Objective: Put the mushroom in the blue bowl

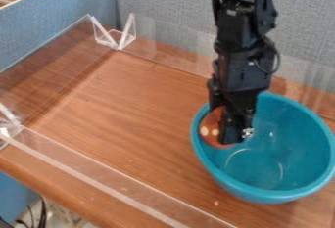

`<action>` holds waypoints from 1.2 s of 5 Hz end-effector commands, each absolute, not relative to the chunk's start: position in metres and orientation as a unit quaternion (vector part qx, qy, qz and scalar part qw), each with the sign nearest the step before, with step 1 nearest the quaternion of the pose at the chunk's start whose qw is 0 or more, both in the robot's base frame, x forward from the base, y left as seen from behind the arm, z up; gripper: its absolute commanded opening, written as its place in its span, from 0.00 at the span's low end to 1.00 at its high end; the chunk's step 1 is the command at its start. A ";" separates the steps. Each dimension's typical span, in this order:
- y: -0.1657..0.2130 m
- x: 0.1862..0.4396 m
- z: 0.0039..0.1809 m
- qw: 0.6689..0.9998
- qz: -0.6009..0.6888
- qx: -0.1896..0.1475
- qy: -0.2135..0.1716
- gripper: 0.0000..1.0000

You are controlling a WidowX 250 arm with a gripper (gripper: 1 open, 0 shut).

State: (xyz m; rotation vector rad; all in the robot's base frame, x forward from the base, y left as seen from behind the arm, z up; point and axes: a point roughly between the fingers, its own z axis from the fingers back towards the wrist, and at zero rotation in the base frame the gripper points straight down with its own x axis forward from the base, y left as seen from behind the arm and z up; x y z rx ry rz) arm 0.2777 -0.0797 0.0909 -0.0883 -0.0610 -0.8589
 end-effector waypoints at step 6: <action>-0.095 0.258 0.122 0.915 -0.395 -0.022 -0.074 0.00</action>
